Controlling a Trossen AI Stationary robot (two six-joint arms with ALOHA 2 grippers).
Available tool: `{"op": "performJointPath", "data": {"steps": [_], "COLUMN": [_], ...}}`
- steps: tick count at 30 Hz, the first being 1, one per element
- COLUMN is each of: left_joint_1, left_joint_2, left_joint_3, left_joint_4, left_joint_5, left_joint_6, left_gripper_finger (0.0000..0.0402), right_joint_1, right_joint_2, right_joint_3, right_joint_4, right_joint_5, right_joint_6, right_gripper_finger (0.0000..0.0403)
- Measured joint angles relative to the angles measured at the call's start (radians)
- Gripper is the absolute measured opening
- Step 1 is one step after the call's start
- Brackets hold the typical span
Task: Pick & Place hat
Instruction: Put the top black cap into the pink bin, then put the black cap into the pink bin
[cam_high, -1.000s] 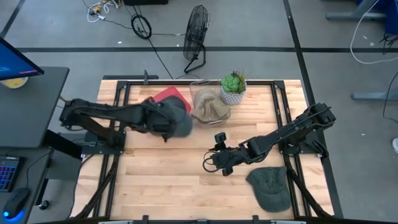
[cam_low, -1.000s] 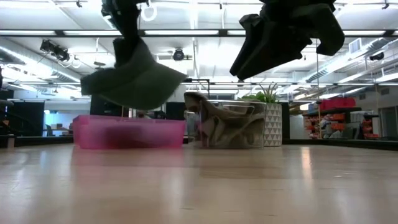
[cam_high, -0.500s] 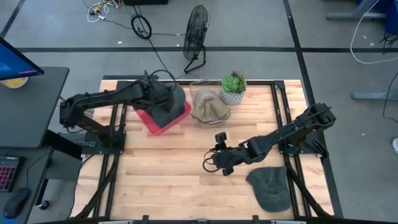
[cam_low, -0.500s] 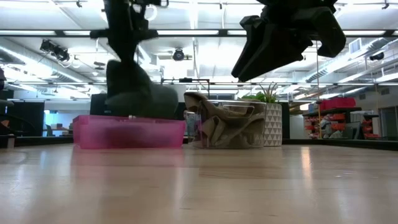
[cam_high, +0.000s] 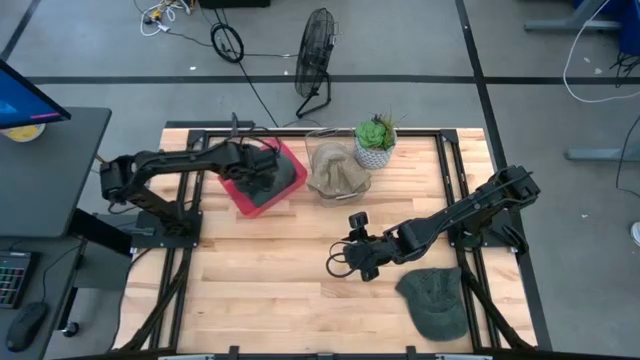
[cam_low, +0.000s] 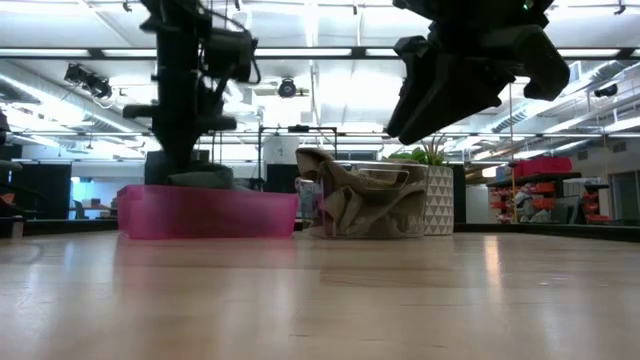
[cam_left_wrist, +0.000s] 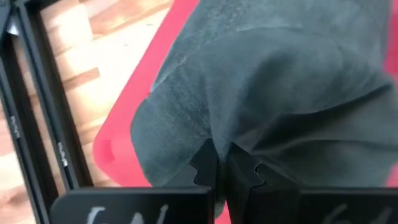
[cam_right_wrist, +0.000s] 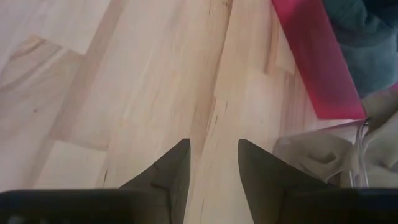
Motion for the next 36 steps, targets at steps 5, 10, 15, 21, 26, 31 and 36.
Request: {"op": "performJointPath", "data": {"steps": [5, 10, 15, 21, 26, 31, 36], "left_joint_1": [0.024, 0.029, 0.028, 0.012, -0.02, -0.079, -0.141], "left_joint_2": [0.0, 0.0, -0.001, -0.017, -0.03, -0.061, -0.105], "left_joint_3": [-0.065, -0.095, -0.082, 0.056, 0.172, 0.244, 0.246], "left_joint_4": [0.092, 0.171, 0.147, -0.097, -0.178, -0.105, 0.013], "left_joint_5": [0.011, 0.049, 0.047, 0.031, -0.009, -0.067, -0.096], "left_joint_6": [0.089, 0.195, 0.282, 0.293, 0.329, 0.379, 0.489], "left_gripper_finger": [0.0024, 0.0065, 0.0113, 0.0147, 0.016, 0.0158, 0.0154], "right_joint_1": [0.0, 0.0, 0.003, 0.005, 0.007, 0.026, 0.074], "right_joint_2": [0.0, 0.0, 0.001, 0.001, 0.0, 0.0, 0.0], "right_joint_3": [0.0, 0.0, 0.017, 0.165, 0.232, 0.245, 0.245], "right_joint_4": [-0.004, -0.012, -0.094, -0.395, -0.548, -0.659, -0.772], "right_joint_5": [0.0, -0.013, -0.048, -0.075, -0.189, -0.354, -0.517], "right_joint_6": [0.0, 0.065, 0.139, 0.324, 0.419, 0.562, 0.753], "right_gripper_finger": [0.0137, 0.0137, 0.0137, 0.0137, 0.0137, 0.0153, 0.0198]}}
